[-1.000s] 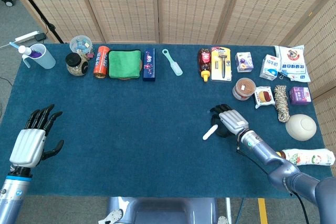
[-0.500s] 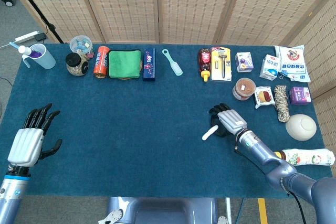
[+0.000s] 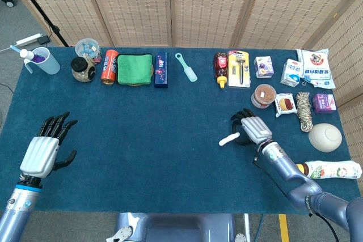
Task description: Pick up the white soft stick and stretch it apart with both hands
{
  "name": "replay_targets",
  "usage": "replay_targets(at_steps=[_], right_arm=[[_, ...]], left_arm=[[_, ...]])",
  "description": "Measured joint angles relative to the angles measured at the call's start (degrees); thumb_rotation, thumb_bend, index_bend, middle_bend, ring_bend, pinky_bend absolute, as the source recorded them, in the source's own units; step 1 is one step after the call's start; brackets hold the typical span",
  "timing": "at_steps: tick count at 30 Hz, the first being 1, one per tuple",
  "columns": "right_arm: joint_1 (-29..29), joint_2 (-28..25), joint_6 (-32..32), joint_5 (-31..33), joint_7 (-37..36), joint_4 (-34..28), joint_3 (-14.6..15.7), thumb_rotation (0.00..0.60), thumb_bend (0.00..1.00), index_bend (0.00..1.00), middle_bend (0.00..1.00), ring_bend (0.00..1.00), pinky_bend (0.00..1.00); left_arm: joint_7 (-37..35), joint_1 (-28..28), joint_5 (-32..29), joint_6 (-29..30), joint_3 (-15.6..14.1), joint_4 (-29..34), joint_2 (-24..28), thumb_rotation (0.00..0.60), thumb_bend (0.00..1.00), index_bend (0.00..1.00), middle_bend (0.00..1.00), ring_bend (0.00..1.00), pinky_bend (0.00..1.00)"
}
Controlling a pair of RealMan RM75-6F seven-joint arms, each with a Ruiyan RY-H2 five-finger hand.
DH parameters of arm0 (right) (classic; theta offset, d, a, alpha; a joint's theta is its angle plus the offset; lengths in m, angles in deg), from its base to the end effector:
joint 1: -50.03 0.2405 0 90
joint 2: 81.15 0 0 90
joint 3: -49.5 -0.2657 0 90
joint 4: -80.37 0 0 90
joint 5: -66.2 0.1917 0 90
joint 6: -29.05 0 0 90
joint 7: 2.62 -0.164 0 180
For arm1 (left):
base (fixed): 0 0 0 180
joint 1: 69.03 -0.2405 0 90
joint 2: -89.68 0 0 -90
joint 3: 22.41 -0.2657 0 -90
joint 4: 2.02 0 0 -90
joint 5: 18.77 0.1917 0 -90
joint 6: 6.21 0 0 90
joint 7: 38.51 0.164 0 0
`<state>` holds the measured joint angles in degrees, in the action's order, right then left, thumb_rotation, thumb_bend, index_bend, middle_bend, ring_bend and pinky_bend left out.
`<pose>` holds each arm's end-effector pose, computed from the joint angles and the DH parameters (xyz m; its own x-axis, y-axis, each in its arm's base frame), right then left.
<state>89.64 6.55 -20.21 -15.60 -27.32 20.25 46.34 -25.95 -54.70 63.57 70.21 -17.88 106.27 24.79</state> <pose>-0.2513 -0.3853 0.0149 0.2644 -0.4041 0.8757 -0.9513 -0.2585 0.1680 -0.2312 0.2400 0.1391 0.3386 0.0988 0.9357 0.9329 -0.1651 -0.3202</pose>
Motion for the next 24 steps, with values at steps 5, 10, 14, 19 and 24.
replay_targets(at_steps=[5, 10, 14, 19, 24], right_arm=[[-1.38, -1.53, -1.35, 3.59, 3.40, -4.44, -1.97, 0.600, 0.36, 0.56, 0.25, 0.14, 0.00], [-2.87, -2.98, -2.89, 8.80, 9.23, -10.93, -4.24, 0.600, 0.36, 0.56, 0.26, 0.14, 0.00], [-3.97, -3.75, -4.34, 14.14, 14.96, -16.58, -6.32, 0.600, 0.36, 0.57, 0.27, 0.14, 0.00], [-4.56, -3.66, -5.79, 17.96, 19.40, -21.09, -7.97, 0.600, 0.36, 0.57, 0.27, 0.14, 0.00], [-4.46, -2.86, -6.24, 22.04, 23.24, -24.76, -9.58, 0.600, 0.36, 0.57, 0.27, 0.14, 0.00]], left_arm=[[1.54, 2.96, -0.51, -4.21, 0.46, -0.19, -1.55, 0.600, 0.31, 0.20, 0.03, 0.10, 0.00], [5.06, 6.95, -2.63, -8.07, 2.13, -1.18, -5.56, 0.600, 0.31, 0.27, 0.08, 0.14, 0.01], [7.99, 10.45, -5.44, -10.37, 4.01, -2.91, -10.54, 0.600, 0.31, 0.28, 0.09, 0.15, 0.02], [12.62, 15.25, -7.68, -13.23, 5.84, -4.99, -16.61, 0.600, 0.31, 0.32, 0.10, 0.16, 0.02], [14.37, 18.53, -9.48, -13.93, 7.43, -7.09, -21.60, 0.600, 0.31, 0.34, 0.12, 0.18, 0.02]])
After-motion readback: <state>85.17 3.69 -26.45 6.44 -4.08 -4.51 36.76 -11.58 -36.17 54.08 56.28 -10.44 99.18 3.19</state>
